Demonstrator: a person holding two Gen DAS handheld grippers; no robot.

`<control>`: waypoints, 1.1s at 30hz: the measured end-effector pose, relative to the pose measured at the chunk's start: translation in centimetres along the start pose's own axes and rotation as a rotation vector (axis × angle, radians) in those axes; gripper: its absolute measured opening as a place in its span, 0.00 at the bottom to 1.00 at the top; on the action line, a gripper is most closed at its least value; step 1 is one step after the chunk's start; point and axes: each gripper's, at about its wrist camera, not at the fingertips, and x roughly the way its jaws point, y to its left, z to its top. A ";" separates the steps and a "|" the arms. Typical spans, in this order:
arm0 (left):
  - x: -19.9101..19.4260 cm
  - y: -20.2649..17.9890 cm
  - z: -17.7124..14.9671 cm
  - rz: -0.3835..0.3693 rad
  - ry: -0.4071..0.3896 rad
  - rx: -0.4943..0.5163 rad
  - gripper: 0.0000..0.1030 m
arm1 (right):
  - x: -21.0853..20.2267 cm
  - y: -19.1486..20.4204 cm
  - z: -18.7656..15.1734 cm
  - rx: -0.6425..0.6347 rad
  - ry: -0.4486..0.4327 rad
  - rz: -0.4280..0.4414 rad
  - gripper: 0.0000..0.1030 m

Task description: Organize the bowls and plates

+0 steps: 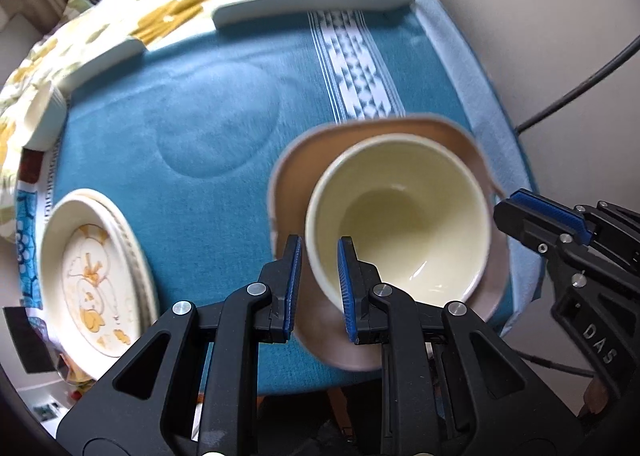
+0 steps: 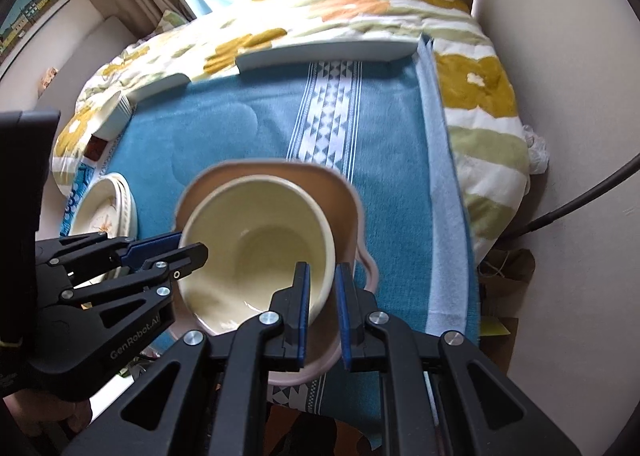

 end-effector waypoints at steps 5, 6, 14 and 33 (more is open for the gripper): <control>-4.7 2.0 0.3 -0.003 -0.110 -0.052 0.29 | -3.4 0.6 1.2 -0.015 -0.073 0.068 0.12; -5.7 2.8 0.2 0.009 -0.136 -0.071 0.50 | -3.9 0.9 1.4 -0.023 -0.089 0.081 0.12; -13.0 10.2 -1.6 0.098 -0.330 -0.253 0.95 | -8.1 3.3 3.7 -0.117 -0.292 0.129 1.00; -16.7 32.1 -2.9 0.141 -0.381 -0.673 0.95 | -1.0 23.2 16.0 -0.441 -0.193 0.275 1.00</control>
